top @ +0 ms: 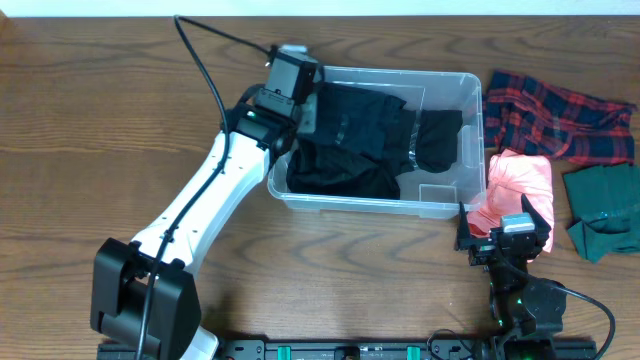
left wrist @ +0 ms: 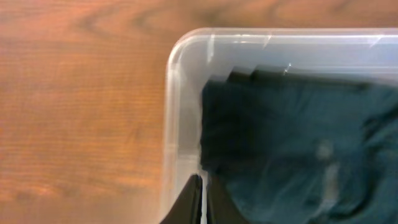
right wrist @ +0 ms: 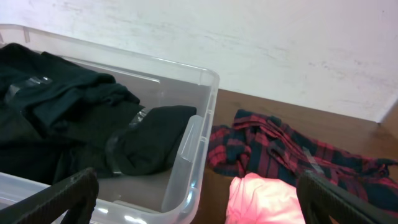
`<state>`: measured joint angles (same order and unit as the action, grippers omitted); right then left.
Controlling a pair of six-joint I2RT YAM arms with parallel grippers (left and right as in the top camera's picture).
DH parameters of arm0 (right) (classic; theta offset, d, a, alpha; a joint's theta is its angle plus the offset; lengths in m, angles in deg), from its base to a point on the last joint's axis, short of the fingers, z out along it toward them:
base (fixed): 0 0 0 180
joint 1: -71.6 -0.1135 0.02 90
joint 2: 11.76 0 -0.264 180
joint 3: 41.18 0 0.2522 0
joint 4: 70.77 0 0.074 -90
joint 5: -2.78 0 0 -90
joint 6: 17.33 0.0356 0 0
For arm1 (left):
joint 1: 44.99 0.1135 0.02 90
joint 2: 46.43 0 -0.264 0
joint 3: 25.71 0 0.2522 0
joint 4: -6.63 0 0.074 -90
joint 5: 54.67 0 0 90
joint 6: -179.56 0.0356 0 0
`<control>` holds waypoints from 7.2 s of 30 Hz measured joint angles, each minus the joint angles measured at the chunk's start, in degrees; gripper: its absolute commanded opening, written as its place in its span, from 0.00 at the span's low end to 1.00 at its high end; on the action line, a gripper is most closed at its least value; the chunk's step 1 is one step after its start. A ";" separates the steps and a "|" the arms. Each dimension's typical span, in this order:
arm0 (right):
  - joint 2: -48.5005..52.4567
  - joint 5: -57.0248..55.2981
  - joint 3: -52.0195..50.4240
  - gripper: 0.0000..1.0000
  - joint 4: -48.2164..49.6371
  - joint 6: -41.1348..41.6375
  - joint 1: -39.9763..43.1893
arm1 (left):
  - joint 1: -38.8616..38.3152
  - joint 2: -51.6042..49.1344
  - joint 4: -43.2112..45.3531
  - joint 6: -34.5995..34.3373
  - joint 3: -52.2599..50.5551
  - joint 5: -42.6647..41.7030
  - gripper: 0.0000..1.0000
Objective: Pack container
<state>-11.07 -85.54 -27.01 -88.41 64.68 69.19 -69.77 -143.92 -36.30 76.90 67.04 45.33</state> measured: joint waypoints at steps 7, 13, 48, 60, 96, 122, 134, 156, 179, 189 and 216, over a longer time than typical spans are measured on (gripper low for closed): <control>0.02 0.00 0.00 0.99 0.02 0.00 0.00 | -0.52 0.00 -11.93 -0.92 0.00 -1.99 0.06; 0.00 0.00 0.00 0.99 0.00 0.00 0.00 | -0.92 0.00 -20.57 -1.07 -0.02 -3.41 0.06; 0.00 0.02 0.00 0.99 0.00 0.00 0.00 | -0.81 0.00 -31.91 -2.34 -0.02 -15.93 0.06; 0.00 0.00 0.00 0.99 0.00 0.00 0.00 | -0.83 0.00 -34.07 -2.38 -0.02 -17.79 0.06; 0.00 0.00 0.00 0.99 0.00 0.00 0.00 | 23.47 9.55 -16.87 -2.19 -0.02 -16.02 0.54; 0.00 0.02 0.00 0.99 0.00 0.00 0.00 | 33.03 9.55 -16.90 -2.58 -0.02 -11.06 0.98; 0.00 -0.22 0.00 0.99 0.00 -0.15 0.00 | 33.03 9.55 -16.90 -2.56 -0.02 -11.06 0.98; 0.52 -10.10 15.63 0.99 -16.13 7.10 0.00 | 33.03 9.55 -16.90 -2.56 -0.02 -11.06 0.98; 48.06 -4.09 38.95 0.99 -22.14 13.97 17.20 | 33.03 9.55 -16.92 -2.56 -0.02 -11.06 0.98; 67.34 8.04 43.60 0.99 -26.25 14.56 29.14 | 33.03 9.55 -16.92 -2.58 -0.02 -11.06 0.98; 89.15 2.49 43.74 0.99 -20.83 11.41 30.10 | 33.03 9.55 -16.90 -2.56 -0.02 -11.06 0.98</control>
<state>78.09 -83.05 16.72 -109.24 76.09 99.28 -36.74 -134.37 -53.19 74.34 67.01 34.27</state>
